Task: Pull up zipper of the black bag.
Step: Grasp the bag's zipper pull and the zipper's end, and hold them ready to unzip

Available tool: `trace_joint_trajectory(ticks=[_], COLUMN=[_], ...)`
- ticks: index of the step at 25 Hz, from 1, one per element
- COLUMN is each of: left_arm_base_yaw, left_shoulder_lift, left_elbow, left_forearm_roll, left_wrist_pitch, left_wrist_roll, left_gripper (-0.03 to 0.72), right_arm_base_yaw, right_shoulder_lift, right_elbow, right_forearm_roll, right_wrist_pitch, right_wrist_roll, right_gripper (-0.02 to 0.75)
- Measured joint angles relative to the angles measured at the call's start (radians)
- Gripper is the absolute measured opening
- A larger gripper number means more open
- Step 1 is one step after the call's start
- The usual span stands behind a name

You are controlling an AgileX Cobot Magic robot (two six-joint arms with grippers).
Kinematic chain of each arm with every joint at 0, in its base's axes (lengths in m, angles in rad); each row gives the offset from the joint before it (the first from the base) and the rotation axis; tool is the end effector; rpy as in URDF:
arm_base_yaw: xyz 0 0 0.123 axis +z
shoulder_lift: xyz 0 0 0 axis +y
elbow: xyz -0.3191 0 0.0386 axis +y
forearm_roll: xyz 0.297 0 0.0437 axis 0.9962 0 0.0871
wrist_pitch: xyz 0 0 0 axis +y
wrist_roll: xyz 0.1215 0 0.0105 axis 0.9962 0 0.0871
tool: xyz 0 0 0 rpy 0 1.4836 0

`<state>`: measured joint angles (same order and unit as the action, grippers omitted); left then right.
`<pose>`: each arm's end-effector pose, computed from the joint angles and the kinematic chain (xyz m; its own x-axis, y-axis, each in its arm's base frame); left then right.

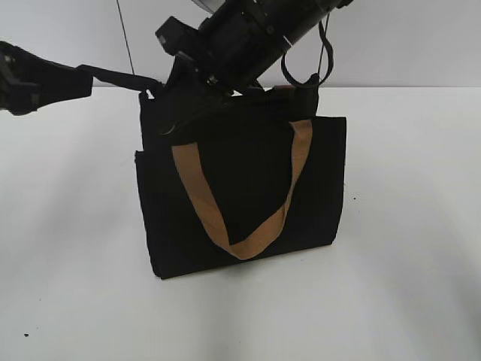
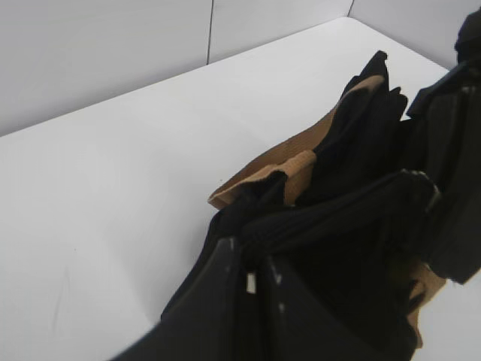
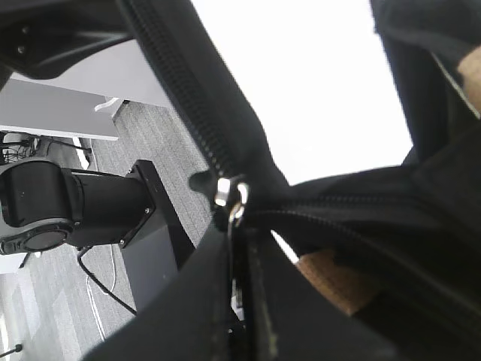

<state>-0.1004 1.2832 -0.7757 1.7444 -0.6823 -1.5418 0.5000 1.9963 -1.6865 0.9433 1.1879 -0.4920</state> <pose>0.2992 -0.1062 0.2830 -0.3620 0.2323 -0.9028 0.7146 0.6910 -0.1088 0.3885 0.3166 0.2739 -0.8061 -0.4527 -0.3810 -0.5735 0.4392 0.6916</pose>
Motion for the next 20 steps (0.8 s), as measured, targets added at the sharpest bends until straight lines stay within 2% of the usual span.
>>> trace_joint_trajectory(ticks=[10, 20], left_arm_base_yaw=[0.021, 0.048], left_shoulder_lift=[-0.001, -0.001], left_elbow=[0.000, 0.000], left_forearm_roll=[0.004, 0.010], left_wrist_pitch=[-0.045, -0.086], left_wrist_roll=[-0.010, -0.013], left_gripper=[0.034, 0.034], right_arm_base_yaw=[-0.036, -0.036], right_shoulder_lift=[0.001, 0.001], right_elbow=[0.000, 0.000], right_forearm_roll=[0.008, -0.152], right_wrist_pitch=[0.006, 0.014], right_wrist_roll=[-0.021, -0.056], right_gripper=[-0.003, -0.003])
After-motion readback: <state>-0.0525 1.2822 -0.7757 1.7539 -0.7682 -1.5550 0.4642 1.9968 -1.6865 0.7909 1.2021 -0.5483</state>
